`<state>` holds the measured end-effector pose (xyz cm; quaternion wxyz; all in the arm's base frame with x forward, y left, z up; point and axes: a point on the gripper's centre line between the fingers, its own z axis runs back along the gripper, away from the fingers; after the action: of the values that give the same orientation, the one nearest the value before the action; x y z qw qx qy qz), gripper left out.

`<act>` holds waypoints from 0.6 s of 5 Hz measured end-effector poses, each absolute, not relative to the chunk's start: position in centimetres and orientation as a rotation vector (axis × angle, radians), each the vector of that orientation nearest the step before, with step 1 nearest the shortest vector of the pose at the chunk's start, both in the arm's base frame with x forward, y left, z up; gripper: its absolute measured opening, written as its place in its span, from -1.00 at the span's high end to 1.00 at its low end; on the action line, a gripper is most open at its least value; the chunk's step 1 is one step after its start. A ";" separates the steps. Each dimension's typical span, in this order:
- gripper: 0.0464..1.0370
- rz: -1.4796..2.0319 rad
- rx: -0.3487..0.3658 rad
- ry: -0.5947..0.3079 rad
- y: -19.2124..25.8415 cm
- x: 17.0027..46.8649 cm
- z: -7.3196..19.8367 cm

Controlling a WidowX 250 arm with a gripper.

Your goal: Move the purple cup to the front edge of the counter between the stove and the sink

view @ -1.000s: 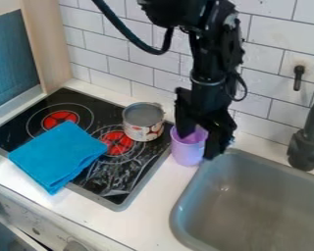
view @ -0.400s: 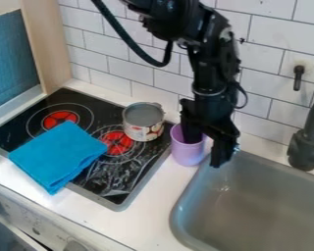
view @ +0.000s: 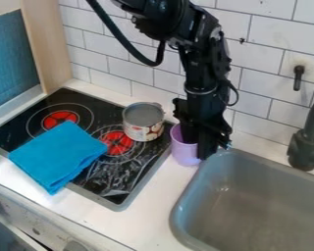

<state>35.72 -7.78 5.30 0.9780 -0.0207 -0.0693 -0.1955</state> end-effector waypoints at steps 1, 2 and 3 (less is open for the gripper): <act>0.71 -0.375 -0.052 -0.147 -7.9 35.6 5.0; 0.89 -0.388 -0.052 -0.160 -8.0 35.4 5.1; 0.90 -0.470 -0.034 -0.141 -9.1 34.0 7.0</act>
<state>34.01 -9.14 6.98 0.9699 -0.0166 -0.0697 -0.2327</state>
